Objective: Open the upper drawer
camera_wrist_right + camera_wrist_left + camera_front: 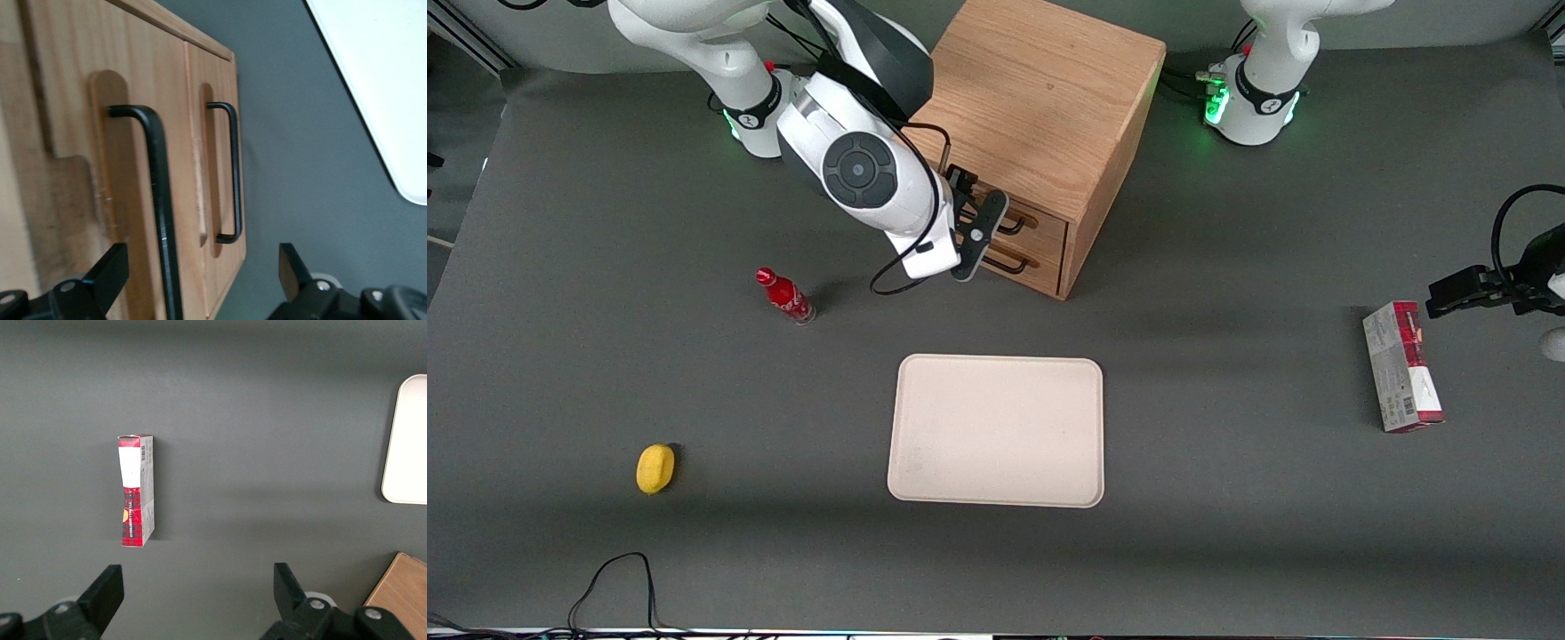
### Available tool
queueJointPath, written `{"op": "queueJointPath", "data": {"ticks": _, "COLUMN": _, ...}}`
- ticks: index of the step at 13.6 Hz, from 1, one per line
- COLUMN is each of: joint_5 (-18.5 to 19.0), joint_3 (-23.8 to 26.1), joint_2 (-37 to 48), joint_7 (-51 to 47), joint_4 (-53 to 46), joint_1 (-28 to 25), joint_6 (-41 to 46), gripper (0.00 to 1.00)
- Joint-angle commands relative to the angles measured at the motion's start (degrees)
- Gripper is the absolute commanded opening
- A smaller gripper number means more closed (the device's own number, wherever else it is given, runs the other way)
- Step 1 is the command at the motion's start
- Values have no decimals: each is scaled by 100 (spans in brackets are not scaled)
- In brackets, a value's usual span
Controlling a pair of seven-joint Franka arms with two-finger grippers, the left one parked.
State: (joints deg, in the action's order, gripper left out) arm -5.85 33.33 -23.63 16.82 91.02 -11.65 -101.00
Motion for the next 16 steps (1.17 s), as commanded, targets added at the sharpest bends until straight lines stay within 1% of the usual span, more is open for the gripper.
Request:
{"op": "queueJointPath", "data": {"ticks": 1, "joint_5": 207, "joint_3": 16, "joint_2": -195, "joint_7": 93, "joint_4": 4, "joint_1": -30, "joint_6": -200, "gripper": 100}}
{"op": "queueJointPath", "data": {"ticks": 3, "joint_5": 216, "joint_3": 16, "joint_2": -256, "joint_7": 76, "joint_4": 13, "joint_1": -39, "joint_6": -332, "gripper": 100}}
{"op": "queueJointPath", "data": {"ticks": 5, "joint_5": 330, "joint_3": 16, "joint_2": -309, "joint_7": 76, "joint_4": 13, "joint_1": -39, "joint_6": -412, "gripper": 100}}
{"op": "queueJointPath", "data": {"ticks": 8, "joint_5": 628, "joint_3": 7, "joint_2": -379, "joint_7": 128, "joint_4": -57, "joint_1": -13, "joint_6": -412, "gripper": 100}}
{"op": "queueJointPath", "data": {"ticks": 11, "joint_5": 664, "joint_3": -63, "joint_2": -458, "joint_7": 338, "joint_4": -338, "joint_1": 49, "joint_6": -403, "gripper": 100}}
{"op": "queueJointPath", "data": {"ticks": 16, "joint_5": 673, "joint_3": -651, "joint_2": -564, "joint_7": 937, "joint_4": -672, "joint_1": 58, "joint_6": -403, "gripper": 100}}
